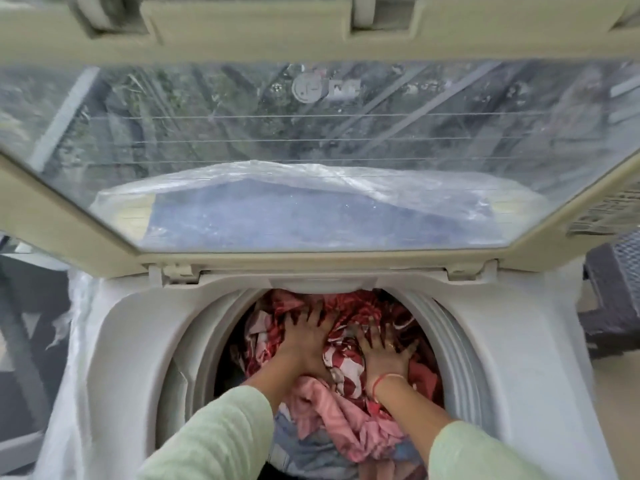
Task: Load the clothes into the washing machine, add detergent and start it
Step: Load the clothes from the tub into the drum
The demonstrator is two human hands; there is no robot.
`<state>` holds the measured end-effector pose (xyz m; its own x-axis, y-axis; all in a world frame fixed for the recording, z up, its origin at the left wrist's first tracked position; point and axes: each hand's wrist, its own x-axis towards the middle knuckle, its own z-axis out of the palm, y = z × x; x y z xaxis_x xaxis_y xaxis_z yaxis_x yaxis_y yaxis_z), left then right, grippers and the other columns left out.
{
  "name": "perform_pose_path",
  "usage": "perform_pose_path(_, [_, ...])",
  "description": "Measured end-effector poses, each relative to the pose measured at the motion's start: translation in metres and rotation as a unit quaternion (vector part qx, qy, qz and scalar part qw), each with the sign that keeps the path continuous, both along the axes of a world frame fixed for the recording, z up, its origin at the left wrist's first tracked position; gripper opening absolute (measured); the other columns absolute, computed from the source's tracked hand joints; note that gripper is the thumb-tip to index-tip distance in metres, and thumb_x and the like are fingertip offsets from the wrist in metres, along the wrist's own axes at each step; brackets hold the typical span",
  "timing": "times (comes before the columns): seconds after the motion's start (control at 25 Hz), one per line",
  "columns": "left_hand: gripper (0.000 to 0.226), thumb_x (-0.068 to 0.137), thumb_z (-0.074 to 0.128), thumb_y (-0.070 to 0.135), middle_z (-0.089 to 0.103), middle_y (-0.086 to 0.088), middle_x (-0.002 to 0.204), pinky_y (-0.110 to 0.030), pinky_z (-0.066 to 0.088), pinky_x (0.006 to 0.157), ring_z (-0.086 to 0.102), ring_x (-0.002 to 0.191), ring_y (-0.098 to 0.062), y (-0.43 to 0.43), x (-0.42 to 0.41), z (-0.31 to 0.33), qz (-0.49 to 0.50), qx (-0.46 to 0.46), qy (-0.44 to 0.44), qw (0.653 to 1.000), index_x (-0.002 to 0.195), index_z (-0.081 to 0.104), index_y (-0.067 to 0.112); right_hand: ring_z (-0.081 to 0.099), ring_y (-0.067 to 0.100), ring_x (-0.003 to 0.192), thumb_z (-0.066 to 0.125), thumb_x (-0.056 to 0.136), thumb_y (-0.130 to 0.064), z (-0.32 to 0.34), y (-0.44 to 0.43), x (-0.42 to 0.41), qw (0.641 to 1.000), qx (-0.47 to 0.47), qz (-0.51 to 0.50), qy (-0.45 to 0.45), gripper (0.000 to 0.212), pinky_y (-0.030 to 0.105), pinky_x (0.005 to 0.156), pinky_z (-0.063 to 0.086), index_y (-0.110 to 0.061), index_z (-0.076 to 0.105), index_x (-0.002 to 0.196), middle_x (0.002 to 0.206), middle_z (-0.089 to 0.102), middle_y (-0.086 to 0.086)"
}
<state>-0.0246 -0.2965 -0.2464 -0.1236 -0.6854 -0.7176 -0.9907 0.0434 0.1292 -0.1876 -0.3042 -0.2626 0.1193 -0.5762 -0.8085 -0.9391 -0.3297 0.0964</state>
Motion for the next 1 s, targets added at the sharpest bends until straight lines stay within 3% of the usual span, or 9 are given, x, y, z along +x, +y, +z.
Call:
perform_pose_path(0.12, [0.115, 0.058, 0.067, 0.072, 0.007, -0.011, 0.159, -0.056, -0.001, 0.113, 0.012, 0.145, -0.032, 0.020, 0.001, 0.041, -0.021, -0.011, 0.111, 0.994, 0.150, 0.012, 0.031, -0.019, 0.032, 0.143, 0.070, 0.078, -0.031, 0.022, 0.007, -0.007, 0.998, 0.055, 0.035, 0.004, 0.112, 0.076, 0.103, 0.008, -0.033, -0.020, 0.145, 0.154, -0.030, 0.002])
perform_pose_path(0.2, [0.109, 0.053, 0.053, 0.078, 0.020, -0.011, 0.156, -0.058, -0.006, 0.112, 0.015, 0.144, -0.033, 0.030, 0.011, 0.071, -0.053, -0.081, 0.137, 0.986, 0.147, 0.018, 0.035, -0.015, 0.033, 0.144, 0.073, 0.077, -0.030, 0.051, -0.005, -0.010, 0.992, 0.120, 0.027, -0.010, 0.111, 0.073, 0.106, 0.009, -0.028, -0.011, 0.148, 0.155, -0.025, 0.004])
perform_pose_path(0.32, [0.134, 0.034, 0.041, 0.088, 0.006, -0.010, 0.157, -0.067, -0.016, 0.103, -0.003, 0.144, -0.042, 0.060, 0.018, 0.091, 0.004, -0.194, 0.016, 0.981, 0.145, -0.015, 0.037, -0.013, 0.034, 0.144, 0.084, 0.060, -0.040, 0.082, -0.009, -0.020, 0.989, 0.129, 0.043, -0.060, 0.125, 0.067, 0.110, 0.014, -0.019, -0.001, 0.150, 0.156, -0.020, 0.008])
perform_pose_path(0.4, [0.146, 0.034, 0.059, 0.084, -0.026, -0.004, 0.154, -0.073, -0.005, 0.102, -0.025, 0.138, -0.043, 0.071, 0.019, 0.078, 0.087, -0.099, 0.007, 0.991, 0.130, -0.042, 0.042, -0.021, 0.038, 0.141, 0.087, 0.050, -0.044, 0.086, 0.004, -0.020, 0.995, 0.048, 0.011, -0.087, 0.141, 0.073, 0.104, 0.011, -0.031, -0.017, 0.145, 0.151, -0.034, 0.005])
perform_pose_path(0.48, [0.157, 0.037, 0.076, 0.073, -0.047, -0.003, 0.142, -0.077, 0.003, 0.101, -0.037, 0.129, -0.042, 0.071, 0.016, 0.052, 0.118, -0.020, -0.011, 0.993, 0.120, -0.053, 0.039, -0.028, 0.042, 0.136, 0.087, 0.052, -0.038, 0.072, 0.025, -0.008, 0.995, 0.024, -0.038, -0.094, 0.147, 0.079, 0.096, 0.009, -0.042, -0.036, 0.133, 0.143, -0.047, -0.001])
perform_pose_path(0.64, [0.158, 0.045, 0.077, 0.071, -0.049, -0.008, 0.142, -0.078, 0.009, 0.102, -0.036, 0.132, -0.046, 0.065, 0.002, 0.005, 0.100, 0.005, -0.070, 0.992, 0.110, -0.061, 0.031, -0.029, 0.047, 0.134, 0.071, 0.080, -0.022, 0.019, 0.051, 0.008, 0.993, 0.009, -0.080, -0.087, 0.120, 0.071, 0.097, 0.027, -0.039, -0.033, 0.136, 0.148, -0.040, -0.003])
perform_pose_path(0.8, [0.157, 0.046, 0.076, 0.072, -0.048, -0.009, 0.142, -0.079, 0.008, 0.100, -0.038, 0.131, -0.046, 0.057, 0.001, -0.002, 0.107, 0.039, -0.100, 0.988, 0.107, -0.062, 0.029, -0.026, 0.046, 0.136, 0.071, 0.080, -0.020, 0.008, 0.042, 0.008, 0.994, 0.022, -0.066, -0.081, 0.118, 0.068, 0.097, 0.031, -0.040, -0.029, 0.138, 0.151, -0.035, -0.003])
perform_pose_path(0.92, [0.151, 0.051, 0.079, 0.066, -0.044, -0.006, 0.146, -0.076, 0.011, 0.103, -0.031, 0.136, -0.045, 0.046, -0.001, 0.029, 0.097, 0.091, -0.098, 0.986, 0.124, -0.049, 0.031, -0.003, 0.040, 0.144, 0.079, 0.070, -0.026, 0.049, 0.013, 0.003, 0.987, 0.112, -0.053, -0.097, 0.121, 0.059, 0.110, 0.025, -0.028, -0.014, 0.147, 0.157, -0.017, 0.008])
perform_pose_path(1.0, [0.141, 0.058, 0.080, 0.055, -0.029, -0.004, 0.152, -0.068, 0.022, 0.106, -0.012, 0.142, -0.045, 0.035, -0.013, 0.066, 0.115, 0.123, -0.077, 0.983, 0.141, -0.031, 0.029, 0.035, 0.030, 0.137, 0.080, 0.069, -0.033, 0.095, -0.008, -0.013, 0.980, 0.097, -0.067, -0.162, 0.101, 0.036, 0.110, 0.035, -0.013, 0.020, 0.148, 0.154, 0.024, 0.013])
